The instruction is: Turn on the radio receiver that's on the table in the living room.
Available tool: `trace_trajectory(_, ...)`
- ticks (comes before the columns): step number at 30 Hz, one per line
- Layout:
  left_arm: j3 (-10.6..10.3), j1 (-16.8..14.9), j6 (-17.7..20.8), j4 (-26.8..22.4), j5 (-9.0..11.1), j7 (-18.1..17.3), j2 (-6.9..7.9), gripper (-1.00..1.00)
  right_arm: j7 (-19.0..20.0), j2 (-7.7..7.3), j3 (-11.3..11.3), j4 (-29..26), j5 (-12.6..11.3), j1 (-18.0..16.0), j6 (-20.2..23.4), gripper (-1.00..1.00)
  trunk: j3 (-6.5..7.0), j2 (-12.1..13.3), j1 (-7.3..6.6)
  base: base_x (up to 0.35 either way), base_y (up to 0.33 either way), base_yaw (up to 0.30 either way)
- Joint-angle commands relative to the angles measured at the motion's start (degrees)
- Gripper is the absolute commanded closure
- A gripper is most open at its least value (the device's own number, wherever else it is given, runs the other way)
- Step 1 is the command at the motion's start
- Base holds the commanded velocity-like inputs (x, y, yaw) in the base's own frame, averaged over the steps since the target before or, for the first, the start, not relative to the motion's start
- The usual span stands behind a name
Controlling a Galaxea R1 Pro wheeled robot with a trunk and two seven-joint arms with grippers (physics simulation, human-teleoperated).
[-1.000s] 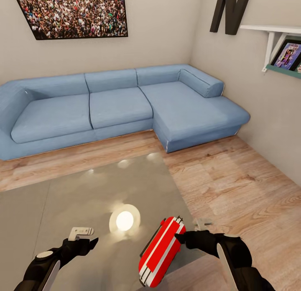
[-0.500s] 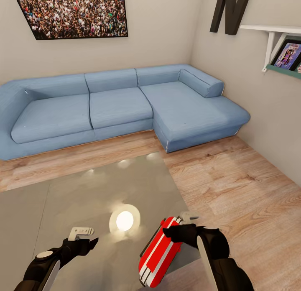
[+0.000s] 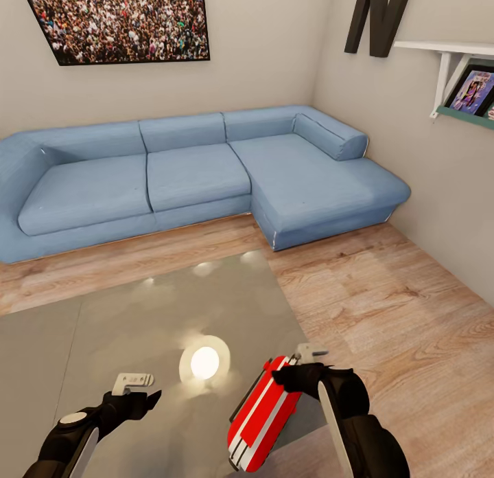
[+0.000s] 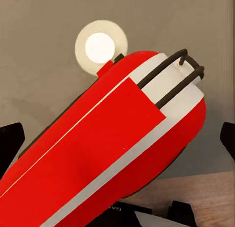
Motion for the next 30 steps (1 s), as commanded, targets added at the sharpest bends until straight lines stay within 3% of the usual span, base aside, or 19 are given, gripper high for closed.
trace_trajectory(1,0.00,0.00,0.00,0.00,0.00,0.00,0.00,-1.00,-0.43,0.00,-0.02,0.01,-0.07,-0.02,-0.10,-1.00,0.00,0.00,0.00,0.000,0.000,0.000)
trace_trajectory(5,0.00,0.00,0.00,0.00,0.00,0.01,-0.02,-1.00,-1.40,0.00,-0.20,0.06,-1.31,-0.05,-0.87,-1.00,0.00,0.00,0.00,0.000,0.000,0.000)
trace_trajectory(9,0.00,0.00,0.00,0.00,0.00,-0.01,-0.03,-1.00,-3.76,0.00,-0.40,0.16,-5.39,-0.06,-3.80,-1.00,0.00,0.00,0.00,0.000,0.000,0.000)
trace_trajectory(11,0.00,0.00,0.00,0.00,0.00,-0.01,-0.01,-1.00,-7.66,0.00,-0.48,0.42,-10.36,-0.06,-6.49,-1.00,0.00,0.00,0.00,0.000,0.000,0.000)
trace_trajectory(13,0.00,0.00,0.00,0.00,0.00,-0.01,0.00,-1.00,-10.27,0.00,-0.48,0.76,-13.48,-0.06,-7.82,-1.00,0.00,0.00,0.00,0.000,0.000,0.000)
trace_trajectory(14,0.00,0.00,0.00,0.00,0.00,-0.01,0.00,-1.00,-13.12,0.00,-0.44,1.07,-16.93,-0.06,-9.10,-1.00,0.00,0.00,0.00,0.000,0.000,0.000)
trace_trajectory(15,0.00,0.00,0.00,0.00,0.00,-0.01,-0.01,-1.00,-14.56,0.00,-0.40,1.19,-18.73,-0.06,-9.69,-1.00,0.00,0.00,0.00,0.000,0.000,0.000)
trace_trajectory(16,0.00,0.00,0.00,0.00,0.00,-0.01,0.02,-1.00,-18.71,0.00,-0.15,1.42,-23.93,-0.06,-11.19,-1.00,0.00,0.00,0.00,0.000,0.000,0.000)
trace_trajectory(19,0.00,0.00,-0.04,0.00,0.00,-0.01,0.04,-1.00,-23.96,0.00,0.43,1.61,-31.13,-0.06,-12.89,-1.00,0.00,0.00,0.00,0.000,0.000,0.000)
trace_trajectory(22,0.00,0.00,-0.07,0.00,0.00,-0.01,0.05,-1.00,-25.17,0.00,0.99,1.74,-32.81,-0.06,-14.70,-1.00,0.00,0.00,0.00,0.000,0.000,0.000)
trace_trajectory(30,0.00,0.00,-0.09,0.00,0.00,-0.01,0.05,-1.00,-25.70,0.00,1.23,2.26,-33.32,-0.04,-17.03,-1.00,0.00,0.00,0.00,0.000,0.000,0.000)
